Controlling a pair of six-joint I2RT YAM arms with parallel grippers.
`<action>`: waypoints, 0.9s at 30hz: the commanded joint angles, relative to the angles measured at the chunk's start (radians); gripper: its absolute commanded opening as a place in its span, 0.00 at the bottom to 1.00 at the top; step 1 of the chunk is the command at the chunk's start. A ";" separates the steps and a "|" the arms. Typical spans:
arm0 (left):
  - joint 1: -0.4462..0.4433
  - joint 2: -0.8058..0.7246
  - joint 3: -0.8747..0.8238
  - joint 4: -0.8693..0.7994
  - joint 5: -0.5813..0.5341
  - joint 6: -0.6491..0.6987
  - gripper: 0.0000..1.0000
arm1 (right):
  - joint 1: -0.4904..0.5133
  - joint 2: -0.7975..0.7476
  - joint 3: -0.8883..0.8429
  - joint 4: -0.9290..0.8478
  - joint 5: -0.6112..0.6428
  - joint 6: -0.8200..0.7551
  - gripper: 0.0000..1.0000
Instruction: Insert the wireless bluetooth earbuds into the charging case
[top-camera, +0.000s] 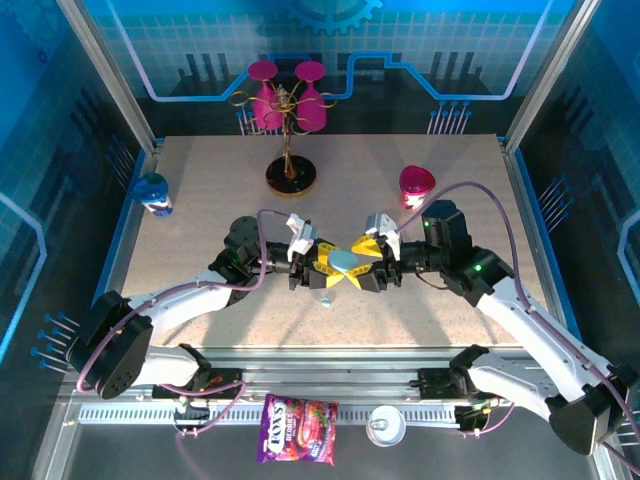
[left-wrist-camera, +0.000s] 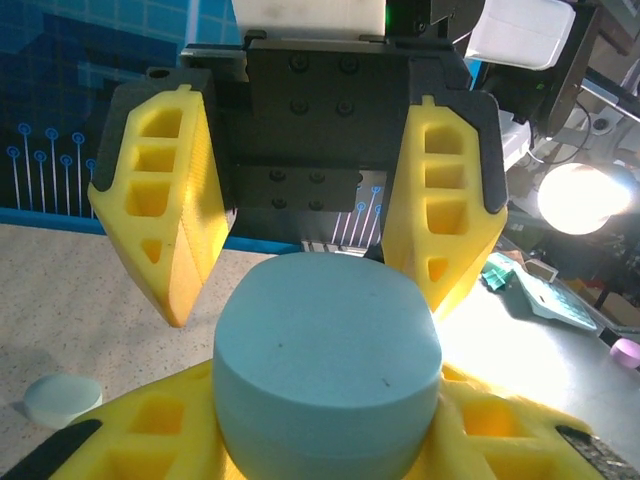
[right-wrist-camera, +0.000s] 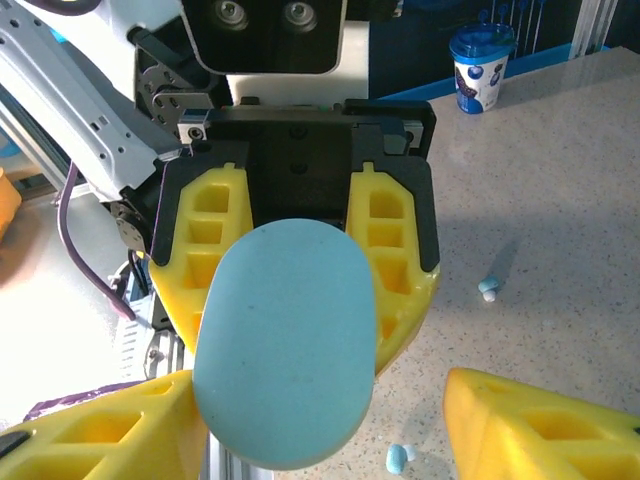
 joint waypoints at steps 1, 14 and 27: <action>-0.008 -0.033 0.013 -0.034 0.051 0.065 0.32 | -0.033 -0.017 -0.008 0.080 0.035 0.064 0.62; -0.007 -0.061 0.001 -0.082 0.023 0.110 0.32 | -0.062 -0.051 -0.024 0.134 0.061 0.086 0.68; 0.090 -0.048 -0.055 0.033 -0.106 0.048 0.32 | -0.065 -0.104 -0.069 0.189 0.133 0.254 0.99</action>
